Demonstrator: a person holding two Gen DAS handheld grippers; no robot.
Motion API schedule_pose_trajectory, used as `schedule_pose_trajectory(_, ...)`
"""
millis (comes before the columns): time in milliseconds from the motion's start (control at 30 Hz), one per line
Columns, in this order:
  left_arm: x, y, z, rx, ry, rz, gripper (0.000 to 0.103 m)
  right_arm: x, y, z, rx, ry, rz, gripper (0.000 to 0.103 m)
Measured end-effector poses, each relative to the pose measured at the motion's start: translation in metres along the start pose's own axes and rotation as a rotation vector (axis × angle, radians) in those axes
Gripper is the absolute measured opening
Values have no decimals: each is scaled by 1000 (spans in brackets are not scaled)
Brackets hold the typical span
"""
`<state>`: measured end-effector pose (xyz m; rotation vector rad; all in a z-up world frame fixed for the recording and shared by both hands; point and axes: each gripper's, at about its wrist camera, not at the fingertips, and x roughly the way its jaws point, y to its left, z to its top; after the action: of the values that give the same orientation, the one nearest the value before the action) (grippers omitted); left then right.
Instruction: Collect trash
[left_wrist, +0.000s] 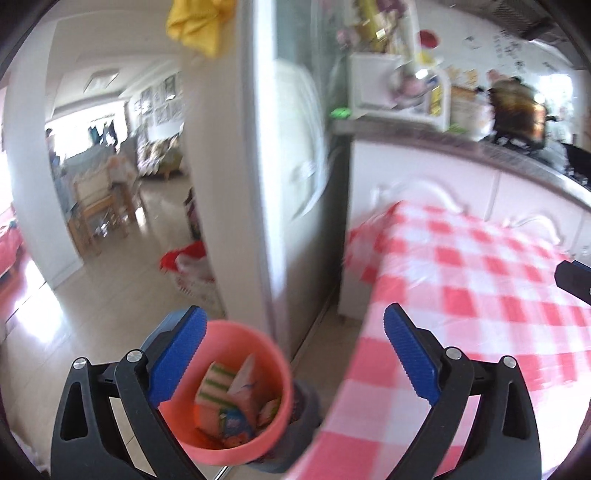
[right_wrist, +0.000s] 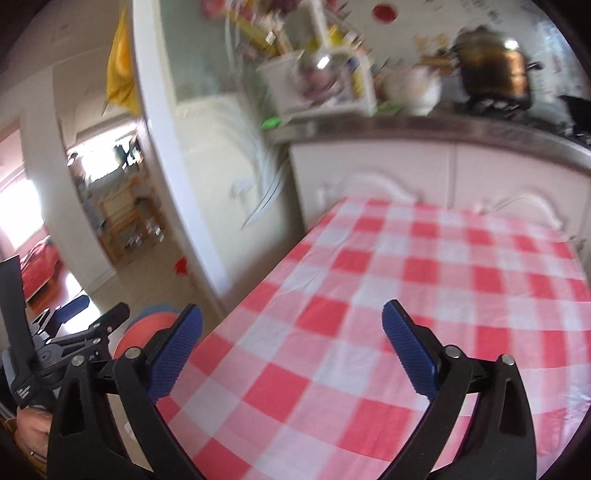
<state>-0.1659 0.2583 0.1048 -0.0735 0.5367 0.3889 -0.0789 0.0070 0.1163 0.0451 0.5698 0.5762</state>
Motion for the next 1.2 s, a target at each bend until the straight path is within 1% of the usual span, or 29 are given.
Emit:
schedule_pose_trajectory(67, -16, -17, 9, 12, -31, -26, 97, -26, -10, 7, 3, -58, -48, 99)
schedule_pose_trajectory(233, -55, -58, 28, 36, -102, -97, 97, -84, -27, 17, 10, -165, -124, 99)
schedule_pose_trajectory(267, -61, -64, 30, 38, -111, -109, 97, -100, -31, 19, 8, -191, -156, 99)
schedule_pose_trajectory(333, -76, -82, 38, 43, -138, -151, 97, -120, -35, 21, 2, -224, -193, 99)
schedule_pose_trajectory(500, -107, -121, 53, 68, -203, -224, 98, -174, -47, 25, -3, -314, -323, 99)
schedule_pose_trajectory(667, -141, -147, 65, 81, -248, -327, 98, -224, -59, 26, 23, -404, -430, 99)
schedule_pose_trajectory(767, -156, -156, 67, 85, -270, -341, 98, -249, -61, 26, 32, -455, -483, 99)
schedule_pose_trajectory(800, -163, -159, 68, 96, -288, -348, 98, -258, -62, 26, 37, -473, -503, 99)
schedule_pose_trajectory(933, -183, -166, 70, 115, -334, -370, 98, -286, -61, 24, 45, -529, -549, 99)
schedule_pose_trajectory(1067, -193, -167, 72, 113, -355, -388, 98, -302, -60, 23, 56, -555, -578, 99)
schedule_pose_trajectory(1200, -201, -168, 73, 119, -381, -394, 98, -308, -58, 22, 50, -560, -601, 99)
